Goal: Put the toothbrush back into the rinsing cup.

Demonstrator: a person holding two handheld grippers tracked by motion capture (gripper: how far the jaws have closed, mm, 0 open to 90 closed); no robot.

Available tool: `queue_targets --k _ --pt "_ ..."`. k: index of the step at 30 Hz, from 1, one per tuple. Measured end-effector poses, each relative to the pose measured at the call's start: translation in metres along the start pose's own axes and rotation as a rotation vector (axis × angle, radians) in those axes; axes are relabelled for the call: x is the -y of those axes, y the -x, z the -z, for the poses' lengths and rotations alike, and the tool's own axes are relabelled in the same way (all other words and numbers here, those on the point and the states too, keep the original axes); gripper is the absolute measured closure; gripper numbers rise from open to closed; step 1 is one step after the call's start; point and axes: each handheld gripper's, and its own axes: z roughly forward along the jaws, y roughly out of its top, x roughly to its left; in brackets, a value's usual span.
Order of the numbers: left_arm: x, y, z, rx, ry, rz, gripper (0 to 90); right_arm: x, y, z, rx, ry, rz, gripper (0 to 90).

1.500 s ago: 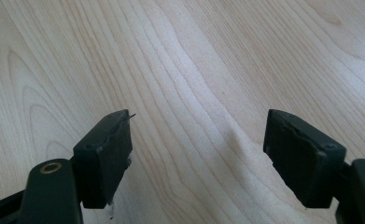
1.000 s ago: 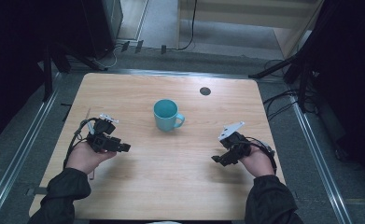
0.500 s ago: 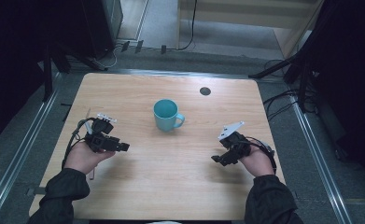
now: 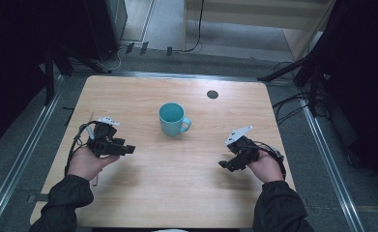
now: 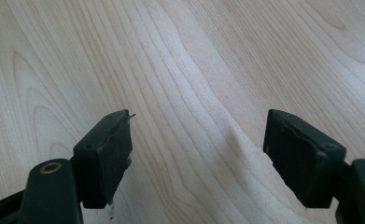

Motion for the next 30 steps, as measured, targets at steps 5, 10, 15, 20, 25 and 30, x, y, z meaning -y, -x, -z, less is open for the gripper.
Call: queue_targets --k 5,10,15,20,25,30 --pt "0.0 0.001 -0.003 0.022 0.029 -0.014 43.1 0.0 0.0 0.0 0.0 0.001 -0.003 23.6" --pt "0.0 0.002 -0.003 0.029 0.044 -0.034 42.3 0.0 0.0 0.0 0.0 0.001 0.0 23.6" --pt "0.002 -0.001 0.002 0.034 0.057 -0.01 41.9 0.0 0.0 0.0 -0.001 0.002 -0.002 23.6" --pt "0.003 -0.005 0.009 0.028 0.055 0.006 42.0 -0.001 0.0 0.0 -0.002 0.006 -0.001 23.6" --pt "0.005 -0.01 0.014 0.012 0.016 0.043 42.0 -0.003 0.001 -0.001 -0.005 0.009 0.001 23.6" --pt "0.009 -0.014 0.018 -0.008 0.013 0.078 42.1 -0.006 0.0 -0.002 -0.011 0.015 0.004 23.5"
